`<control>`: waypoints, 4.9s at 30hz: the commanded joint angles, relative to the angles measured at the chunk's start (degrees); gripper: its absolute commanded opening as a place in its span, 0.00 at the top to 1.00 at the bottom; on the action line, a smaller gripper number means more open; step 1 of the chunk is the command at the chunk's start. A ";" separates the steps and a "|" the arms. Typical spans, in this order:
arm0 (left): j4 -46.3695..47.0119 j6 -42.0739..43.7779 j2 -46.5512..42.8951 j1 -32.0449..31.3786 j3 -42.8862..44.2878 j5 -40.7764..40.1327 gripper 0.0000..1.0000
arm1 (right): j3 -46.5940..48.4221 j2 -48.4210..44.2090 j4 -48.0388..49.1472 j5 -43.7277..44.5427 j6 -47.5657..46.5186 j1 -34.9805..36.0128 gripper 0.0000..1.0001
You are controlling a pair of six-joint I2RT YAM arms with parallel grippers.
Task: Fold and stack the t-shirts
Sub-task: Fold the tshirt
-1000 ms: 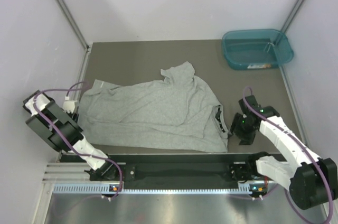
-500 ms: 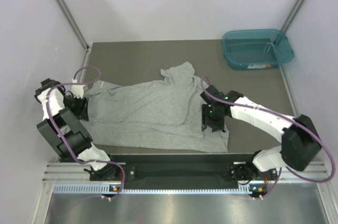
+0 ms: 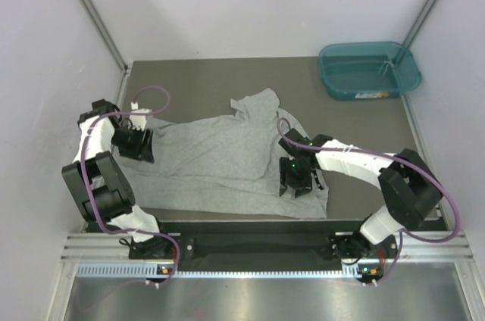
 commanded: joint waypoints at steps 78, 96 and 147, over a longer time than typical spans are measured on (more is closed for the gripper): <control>29.64 -24.82 19.58 6.16 18.25 -5.48 0.35 | 68.43 43.40 7.52 11.73 -17.09 -19.47 0.41; 29.03 -23.15 32.52 4.23 27.57 5.07 0.35 | 78.85 59.00 15.42 -0.22 -10.41 -21.58 1.00; 41.95 -25.52 16.62 6.85 15.71 7.00 1.00 | 54.25 29.82 23.52 -4.27 -15.06 -22.37 1.00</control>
